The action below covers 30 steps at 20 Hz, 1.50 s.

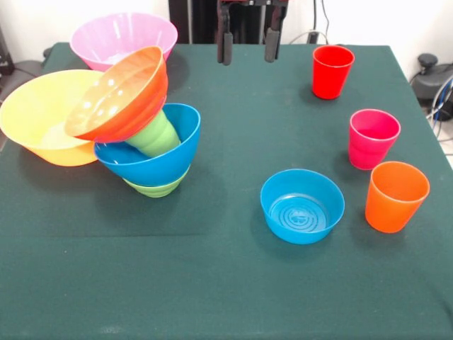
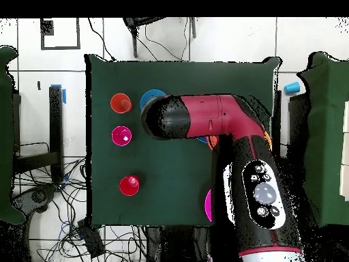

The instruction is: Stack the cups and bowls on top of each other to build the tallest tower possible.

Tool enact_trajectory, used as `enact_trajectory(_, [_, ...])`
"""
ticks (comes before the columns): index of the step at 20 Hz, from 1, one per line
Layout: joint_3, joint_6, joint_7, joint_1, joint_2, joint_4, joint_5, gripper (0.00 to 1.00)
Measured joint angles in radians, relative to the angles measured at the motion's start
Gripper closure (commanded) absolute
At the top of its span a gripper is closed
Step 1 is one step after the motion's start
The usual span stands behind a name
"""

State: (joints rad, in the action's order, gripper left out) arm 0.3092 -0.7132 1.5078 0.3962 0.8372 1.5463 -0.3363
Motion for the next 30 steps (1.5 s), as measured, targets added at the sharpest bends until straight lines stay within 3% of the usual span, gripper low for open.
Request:
enact_trajectory(7, [-0.004, 0.0, 0.0, 0.009, 0.004, 0.0, 0.006, 0.0])
enact_trajectory(21, [-0.002, -0.041, 0.0, 0.148, 0.037, 0.0, 0.01, 0.0])
enact_trajectory(30, [0.003, -0.048, 0.0, 0.174, 0.036, 0.0, 0.01, 0.0])
